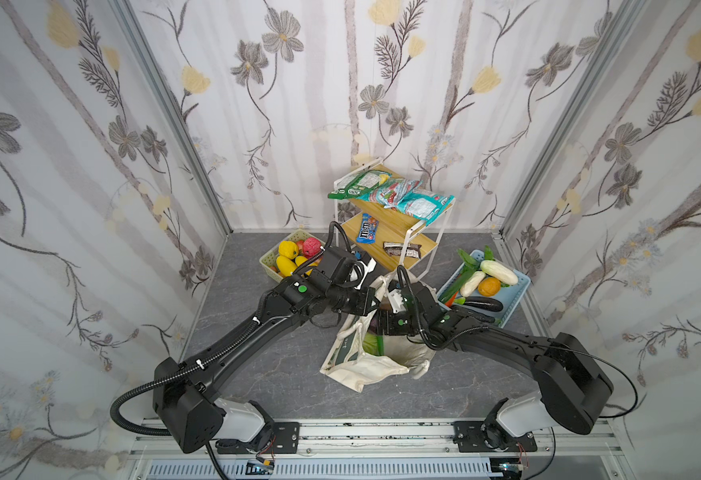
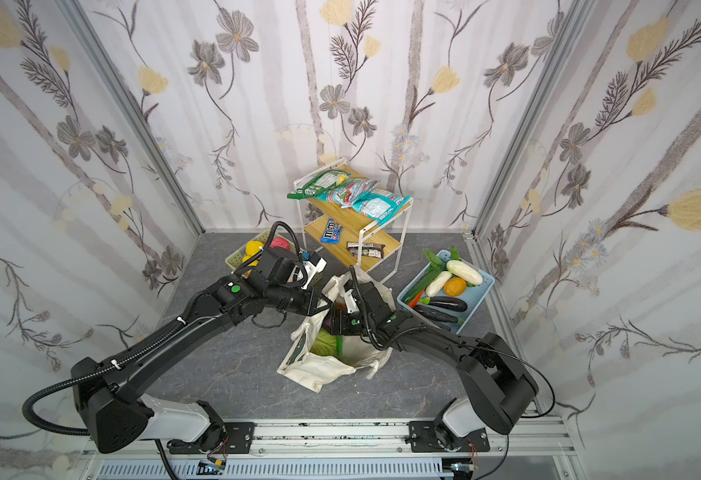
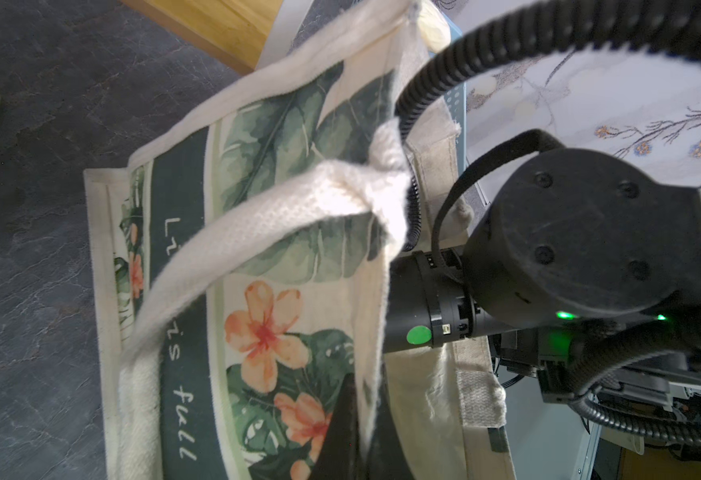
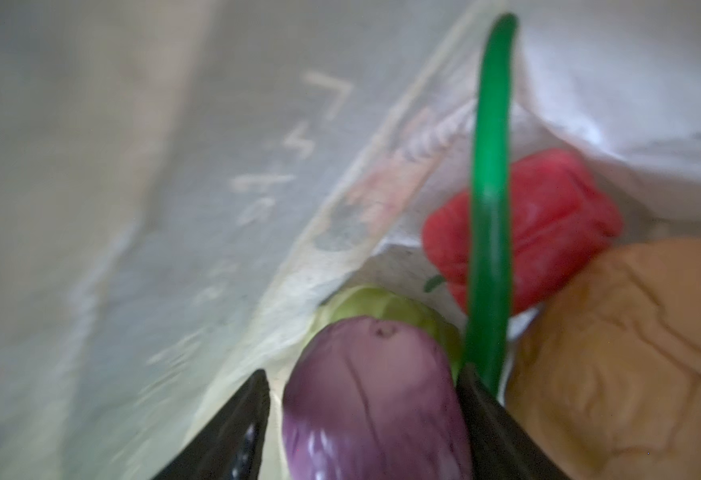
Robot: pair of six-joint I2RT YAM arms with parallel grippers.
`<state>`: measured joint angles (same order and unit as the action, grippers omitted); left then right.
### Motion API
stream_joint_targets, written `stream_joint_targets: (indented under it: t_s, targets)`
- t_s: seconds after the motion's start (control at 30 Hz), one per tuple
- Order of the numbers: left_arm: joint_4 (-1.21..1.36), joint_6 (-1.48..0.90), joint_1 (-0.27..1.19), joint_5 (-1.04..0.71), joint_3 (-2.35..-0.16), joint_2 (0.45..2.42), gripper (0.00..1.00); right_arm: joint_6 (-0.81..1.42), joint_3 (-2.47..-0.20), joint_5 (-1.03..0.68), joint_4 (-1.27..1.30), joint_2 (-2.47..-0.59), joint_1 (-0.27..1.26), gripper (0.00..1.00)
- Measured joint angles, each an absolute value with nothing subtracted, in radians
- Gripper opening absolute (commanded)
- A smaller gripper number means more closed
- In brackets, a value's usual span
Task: Place the food into the grocery bag and tie it
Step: 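Lower the purple cabbage into the bag held open by the left gripper, then open the right gripper to release the purple cabbage in the bag, then lift the right gripper out of the bag back over the blue basket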
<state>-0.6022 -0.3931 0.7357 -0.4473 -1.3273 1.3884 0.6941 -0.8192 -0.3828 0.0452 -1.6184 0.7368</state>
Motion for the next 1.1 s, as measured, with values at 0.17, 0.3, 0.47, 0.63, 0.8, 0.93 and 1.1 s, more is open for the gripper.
stream_joint_targets:
  t_s: [0.17,0.3,0.47,0.63,0.8,0.93,1.1]
  targets:
    - [-0.589,-0.396,0.729,-0.457,-1.321,1.392,0.0,0.684,-0.792,-0.383,-0.001,-1.534,0.72,0.74]
    - [-0.577,-0.396,0.718,-0.463,-1.312,1.394,0.0,0.672,-0.782,-0.382,-0.033,-1.473,0.707,0.78]
    - [-0.552,-0.397,0.704,-0.475,-1.296,1.404,0.0,0.647,-0.776,-0.363,-0.092,-1.397,0.683,0.82]
    - [-0.537,-0.399,0.692,-0.487,-1.29,1.405,0.0,0.633,-0.776,-0.36,-0.145,-1.333,0.662,0.82]
    - [-0.524,-0.4,0.676,-0.498,-1.278,1.406,0.0,0.609,-0.802,-0.36,-0.23,-1.276,0.643,0.82]
    - [-0.508,-0.4,0.669,-0.505,-1.265,1.406,0.0,0.586,-0.838,-0.353,-0.292,-1.219,0.602,0.81]
    - [-0.498,-0.403,0.665,-0.514,-1.258,1.406,0.0,0.537,-0.881,-0.333,-0.387,-1.168,0.515,0.81]
